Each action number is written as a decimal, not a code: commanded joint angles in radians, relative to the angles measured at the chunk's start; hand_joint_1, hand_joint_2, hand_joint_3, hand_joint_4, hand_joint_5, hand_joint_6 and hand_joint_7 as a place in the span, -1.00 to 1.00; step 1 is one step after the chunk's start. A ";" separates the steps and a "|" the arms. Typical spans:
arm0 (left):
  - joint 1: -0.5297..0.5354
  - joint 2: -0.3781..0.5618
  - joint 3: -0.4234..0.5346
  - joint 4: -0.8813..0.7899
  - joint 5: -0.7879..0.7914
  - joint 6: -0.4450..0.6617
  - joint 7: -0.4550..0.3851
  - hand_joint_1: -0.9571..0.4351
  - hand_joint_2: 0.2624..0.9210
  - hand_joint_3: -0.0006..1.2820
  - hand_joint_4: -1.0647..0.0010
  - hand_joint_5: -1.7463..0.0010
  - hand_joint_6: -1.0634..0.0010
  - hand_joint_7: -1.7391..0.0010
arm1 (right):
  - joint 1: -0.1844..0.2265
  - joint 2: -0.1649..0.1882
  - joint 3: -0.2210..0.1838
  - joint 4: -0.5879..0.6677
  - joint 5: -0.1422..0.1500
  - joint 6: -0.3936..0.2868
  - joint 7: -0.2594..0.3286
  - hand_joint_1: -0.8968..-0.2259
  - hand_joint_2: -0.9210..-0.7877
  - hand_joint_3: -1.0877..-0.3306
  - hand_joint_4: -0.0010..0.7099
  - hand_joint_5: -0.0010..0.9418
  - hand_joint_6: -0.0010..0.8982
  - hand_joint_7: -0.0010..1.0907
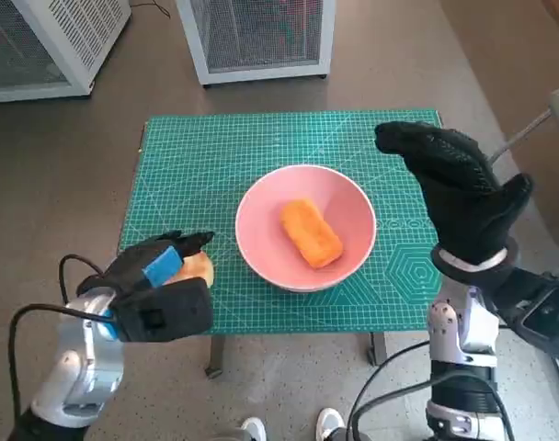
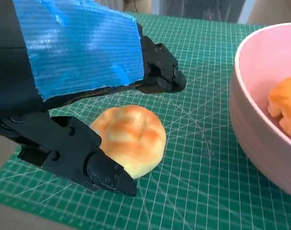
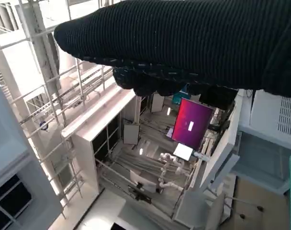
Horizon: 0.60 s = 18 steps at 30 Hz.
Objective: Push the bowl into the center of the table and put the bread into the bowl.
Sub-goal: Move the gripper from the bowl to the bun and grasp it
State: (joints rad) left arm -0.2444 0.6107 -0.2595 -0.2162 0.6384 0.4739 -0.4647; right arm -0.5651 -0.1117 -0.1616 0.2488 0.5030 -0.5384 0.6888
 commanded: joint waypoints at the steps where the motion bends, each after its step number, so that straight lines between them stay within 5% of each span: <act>1: 0.010 -0.005 -0.007 0.045 0.025 -0.041 0.052 0.46 0.67 -0.96 0.11 0.94 -0.03 0.93 | 0.019 -0.005 -0.001 0.016 -0.014 -0.001 0.002 0.03 -1.00 0.54 0.25 -0.99 -0.73 0.07; 7: 0.010 0.013 0.001 0.070 0.035 -0.083 0.069 0.50 0.82 -0.94 -0.51 0.86 -0.48 0.83 | 0.020 -0.007 -0.001 0.015 -0.014 0.000 0.000 0.05 -1.00 0.54 0.25 -0.99 -0.73 0.09; 9: 0.012 0.021 0.013 0.059 0.029 -0.096 0.066 0.43 0.93 -0.91 -0.43 0.19 -0.23 0.09 | 0.021 -0.007 0.000 0.013 -0.014 0.000 -0.001 0.05 -1.00 0.53 0.25 -0.99 -0.74 0.09; 11: 0.016 0.029 0.031 0.036 0.017 -0.105 0.058 0.40 0.96 -0.90 -0.41 -0.04 -0.16 -0.14 | 0.023 -0.007 0.000 0.011 -0.015 0.000 -0.002 0.06 -1.00 0.53 0.25 -0.99 -0.74 0.09; 18: 0.026 0.036 0.099 -0.048 -0.025 -0.124 0.042 0.38 1.00 -0.92 -0.42 -0.26 -0.15 -0.33 | 0.020 -0.008 -0.001 0.022 -0.014 -0.004 0.001 0.05 -1.00 0.54 0.25 -0.99 -0.74 0.10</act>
State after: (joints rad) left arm -0.2236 0.6329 -0.1943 -0.2181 0.6283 0.3680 -0.4159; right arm -0.5648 -0.1140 -0.1617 0.2526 0.5028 -0.5460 0.6888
